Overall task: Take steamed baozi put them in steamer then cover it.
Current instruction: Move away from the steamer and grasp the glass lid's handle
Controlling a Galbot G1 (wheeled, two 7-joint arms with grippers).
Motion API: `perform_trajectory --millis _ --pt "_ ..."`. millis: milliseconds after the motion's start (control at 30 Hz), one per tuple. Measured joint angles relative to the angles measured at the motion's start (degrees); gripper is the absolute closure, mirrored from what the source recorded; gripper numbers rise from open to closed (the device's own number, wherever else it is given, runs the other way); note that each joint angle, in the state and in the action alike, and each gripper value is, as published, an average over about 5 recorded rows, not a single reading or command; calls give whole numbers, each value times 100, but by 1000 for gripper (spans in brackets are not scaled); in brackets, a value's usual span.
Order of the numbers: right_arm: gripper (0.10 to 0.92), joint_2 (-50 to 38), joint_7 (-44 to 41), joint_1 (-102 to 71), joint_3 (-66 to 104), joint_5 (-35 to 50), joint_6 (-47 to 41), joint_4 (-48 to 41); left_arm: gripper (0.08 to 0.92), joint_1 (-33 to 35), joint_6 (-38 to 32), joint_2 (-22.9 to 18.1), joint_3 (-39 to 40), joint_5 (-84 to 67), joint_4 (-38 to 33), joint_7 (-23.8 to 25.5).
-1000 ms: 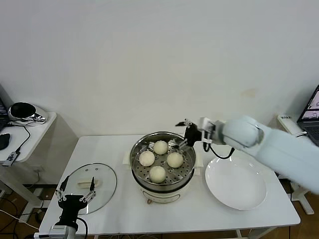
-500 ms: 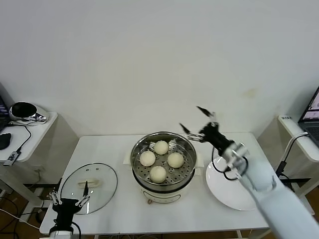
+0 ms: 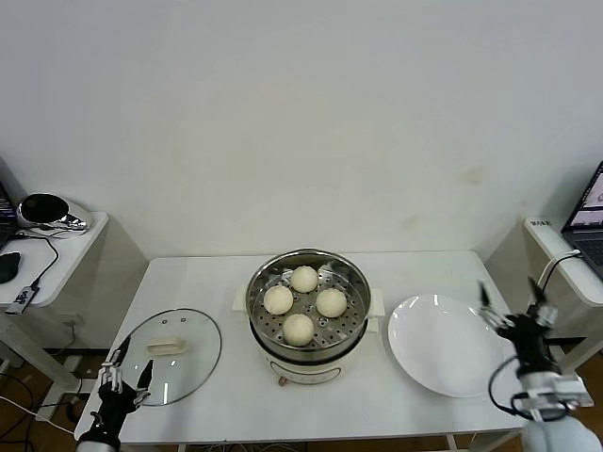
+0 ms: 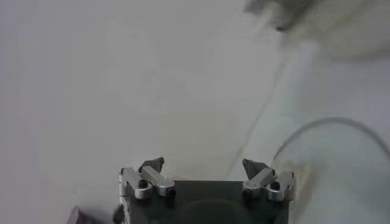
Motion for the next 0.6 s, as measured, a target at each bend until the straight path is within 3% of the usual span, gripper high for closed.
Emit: perform_trajectory --millis 600 --pt "203 748 501 -780 921 146 102 223 177 -1322 -183 507 500 1295 1556 72"
